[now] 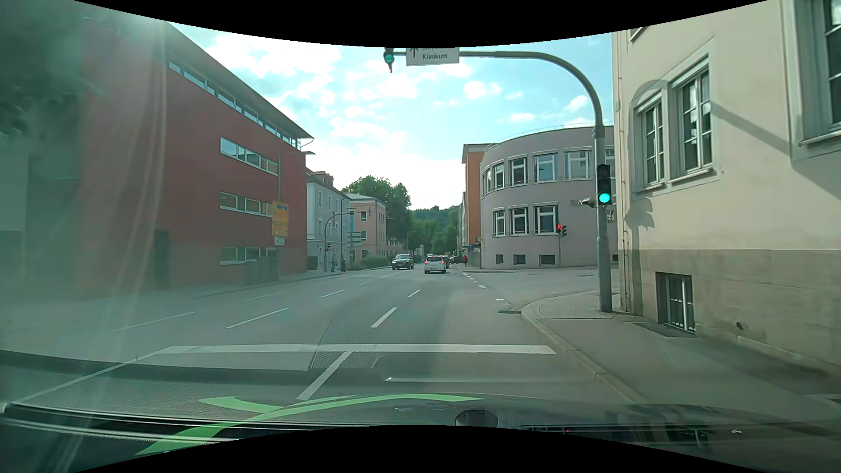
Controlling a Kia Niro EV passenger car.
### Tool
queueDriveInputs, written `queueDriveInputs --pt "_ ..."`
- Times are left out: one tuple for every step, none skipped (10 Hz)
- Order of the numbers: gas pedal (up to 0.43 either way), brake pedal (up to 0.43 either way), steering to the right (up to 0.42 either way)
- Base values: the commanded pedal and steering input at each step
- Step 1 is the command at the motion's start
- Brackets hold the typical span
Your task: Follow the waypoints while adhering to traffic rules and regulations
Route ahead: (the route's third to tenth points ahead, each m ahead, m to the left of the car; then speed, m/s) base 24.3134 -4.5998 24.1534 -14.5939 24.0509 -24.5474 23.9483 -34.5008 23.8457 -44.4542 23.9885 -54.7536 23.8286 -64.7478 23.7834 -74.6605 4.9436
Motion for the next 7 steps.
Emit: queueDriveInputs --pt "0.0 0.104 -0.005" --pt "0.0 0.11 -0.005" --pt "0.0 0.079 -0.004" --pt "0.0 0.079 -0.003" --pt "0.0 0.079 -0.002" --pt "0.0 0.079 -0.001" --pt "0.0 0.091 -0.001"
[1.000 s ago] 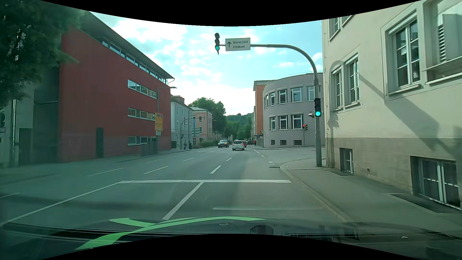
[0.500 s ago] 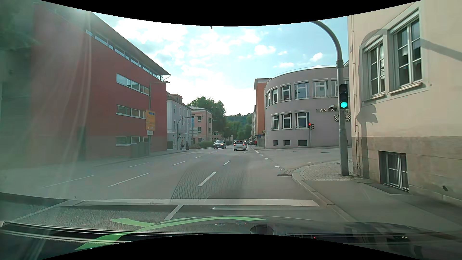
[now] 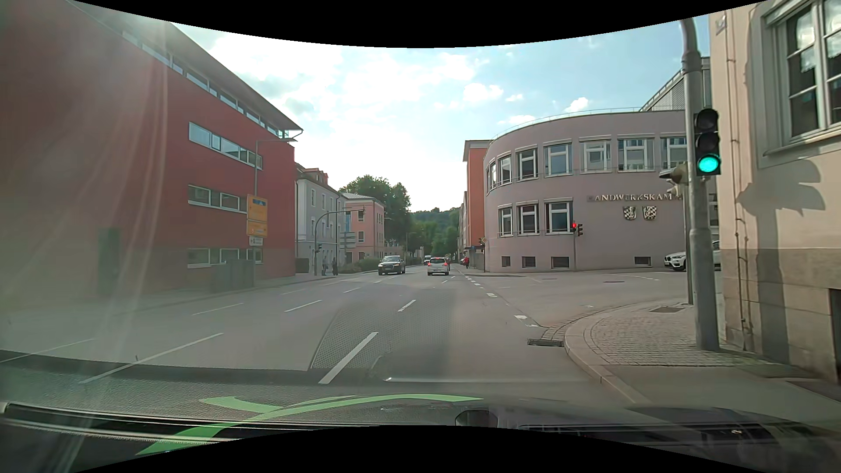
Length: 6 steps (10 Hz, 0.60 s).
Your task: Follow the waypoints while adhering to traffic rules and regulations
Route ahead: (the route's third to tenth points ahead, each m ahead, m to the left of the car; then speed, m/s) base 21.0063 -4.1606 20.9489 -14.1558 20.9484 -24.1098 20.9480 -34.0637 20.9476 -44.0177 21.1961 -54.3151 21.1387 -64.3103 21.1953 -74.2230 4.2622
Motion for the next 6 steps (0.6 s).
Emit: queueDriveInputs --pt "0.0 0.085 -0.001" --pt "0.0 0.073 0.0" --pt "0.0 0.049 0.002" --pt "0.039 0.024 0.004" --pt "0.11 0.024 0.004" --pt "0.118 0.0 0.004"
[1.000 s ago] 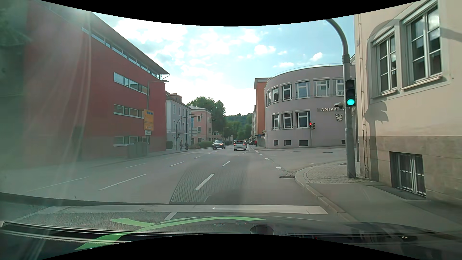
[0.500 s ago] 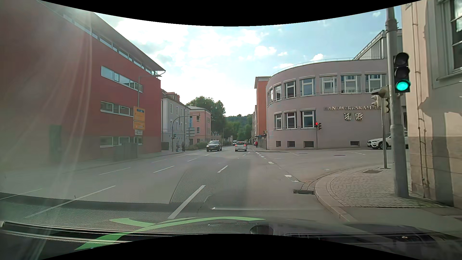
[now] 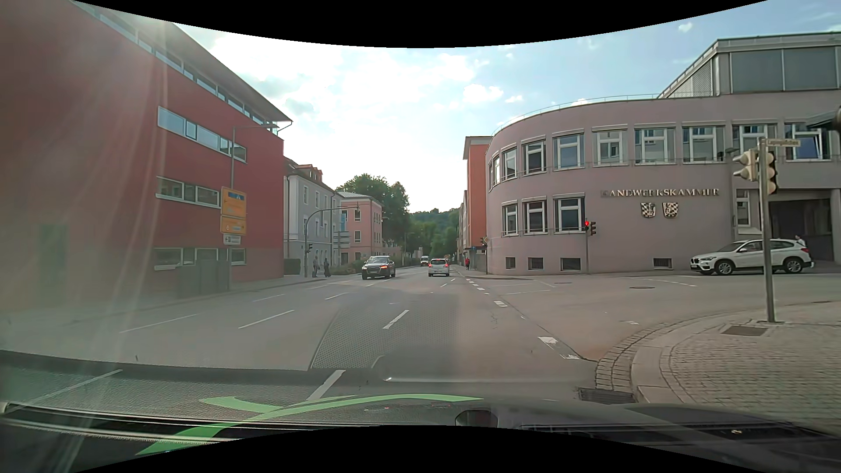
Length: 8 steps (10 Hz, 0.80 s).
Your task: Follow the waypoints while adhering to traffic rules and regulations
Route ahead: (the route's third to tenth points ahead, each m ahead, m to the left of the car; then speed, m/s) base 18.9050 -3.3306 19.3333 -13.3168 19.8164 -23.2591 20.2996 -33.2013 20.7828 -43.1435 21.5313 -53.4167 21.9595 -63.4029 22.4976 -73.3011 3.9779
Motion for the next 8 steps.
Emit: queueDriveInputs --pt "0.118 0.0 0.006" --pt "0.11 0.0 0.009" --pt "0.11 0.0 0.015" --pt "0.11 0.0 0.025" --pt "0.079 0.091 0.036" --pt "0.067 0.159 0.05" --pt "0.059 0.22 0.071" --pt "0.067 0.22 0.087"
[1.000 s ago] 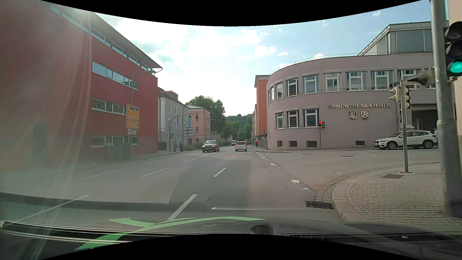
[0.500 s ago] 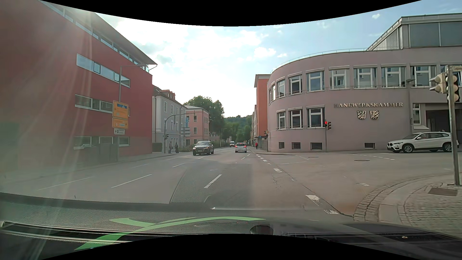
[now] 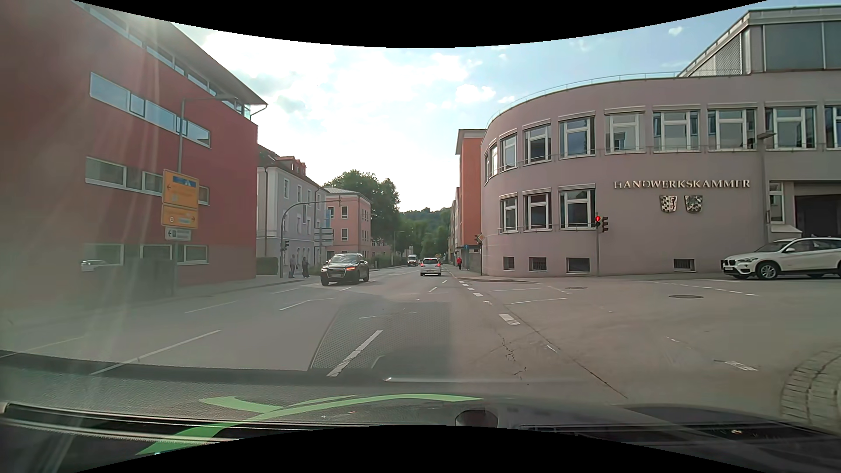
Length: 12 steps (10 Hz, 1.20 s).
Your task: Follow the waypoints while adhering to traffic rules and regulations
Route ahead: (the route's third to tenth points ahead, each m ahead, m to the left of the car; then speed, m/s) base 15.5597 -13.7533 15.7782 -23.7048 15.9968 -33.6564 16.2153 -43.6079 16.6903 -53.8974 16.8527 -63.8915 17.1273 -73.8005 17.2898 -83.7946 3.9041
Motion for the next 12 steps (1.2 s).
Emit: queueDriveInputs --pt "0.067 0.25 0.105" --pt "0.079 0.25 0.119" --pt "0.087 0.238 0.134" --pt "0.087 0.189 0.167" --pt "0.087 0.085 0.217" --pt "0.087 0.0 0.279" --pt "0.087 0.0 0.338" --pt "0.087 0.0 0.368" --pt "0.087 0.0 0.389" --pt "0.087 0.0 0.391" --pt "0.087 0.0 0.394" --pt "0.087 0.0 0.408"
